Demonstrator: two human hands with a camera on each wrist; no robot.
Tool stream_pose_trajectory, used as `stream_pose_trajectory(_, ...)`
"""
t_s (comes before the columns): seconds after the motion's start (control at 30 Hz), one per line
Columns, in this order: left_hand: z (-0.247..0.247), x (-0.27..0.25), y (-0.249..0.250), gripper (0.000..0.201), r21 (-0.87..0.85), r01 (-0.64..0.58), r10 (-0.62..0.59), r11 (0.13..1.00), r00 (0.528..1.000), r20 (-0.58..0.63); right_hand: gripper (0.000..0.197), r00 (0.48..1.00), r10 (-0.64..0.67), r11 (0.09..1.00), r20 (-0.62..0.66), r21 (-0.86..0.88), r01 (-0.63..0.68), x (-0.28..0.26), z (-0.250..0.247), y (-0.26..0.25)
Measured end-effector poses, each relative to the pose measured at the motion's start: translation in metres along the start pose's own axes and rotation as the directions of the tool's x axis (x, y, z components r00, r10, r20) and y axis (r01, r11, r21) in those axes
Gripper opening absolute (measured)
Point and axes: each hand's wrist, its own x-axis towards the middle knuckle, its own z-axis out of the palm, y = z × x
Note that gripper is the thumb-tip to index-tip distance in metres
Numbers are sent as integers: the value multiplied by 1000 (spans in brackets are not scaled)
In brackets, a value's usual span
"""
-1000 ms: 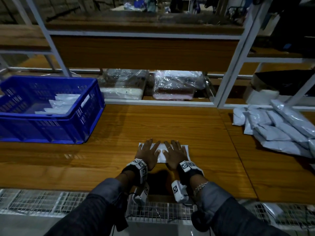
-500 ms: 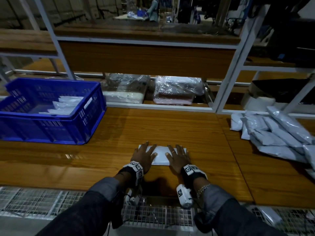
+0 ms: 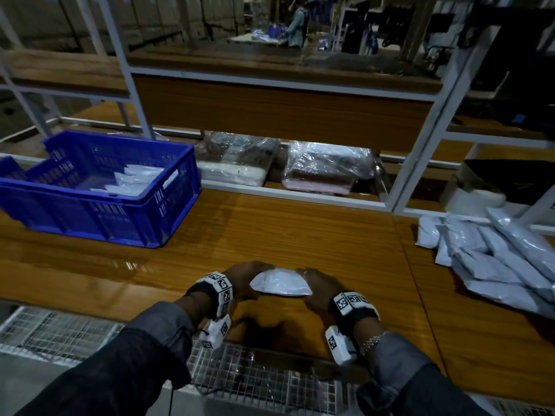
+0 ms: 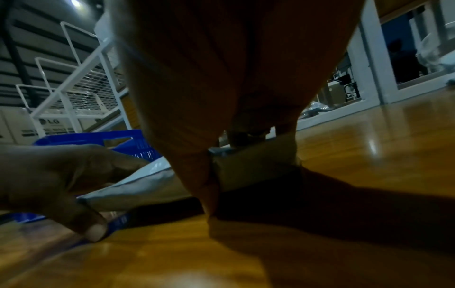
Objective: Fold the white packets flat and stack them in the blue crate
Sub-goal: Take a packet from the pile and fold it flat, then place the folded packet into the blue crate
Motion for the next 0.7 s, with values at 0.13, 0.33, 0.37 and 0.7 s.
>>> stream_pose_trajectory(0.13, -26, -5, 8, 46, -40, 16, -18, 999, 997, -70, 38, 1000, -31, 999, 1, 38, 31, 0, -28, -10)
stream_pose_trajectory(0.33, -76, -45, 6, 28, -190, 90, -126, 978, 975, -185, 45, 991, -84, 996, -101, 18, 87, -1, -66, -37)
stream_pose_trajectory(0.37, -84, -53, 5, 26, -213, 111, -156, 971, 966, -207, 50, 989, -107, 994, -101, 26, 110, 1, -74, -42)
stream_pose_trajectory(0.7, -163, -165, -42, 28, -249, 221, -309, 943, 862, -402, 36, 874, -388, 912, -294, 16, 411, 24, -107, -153)
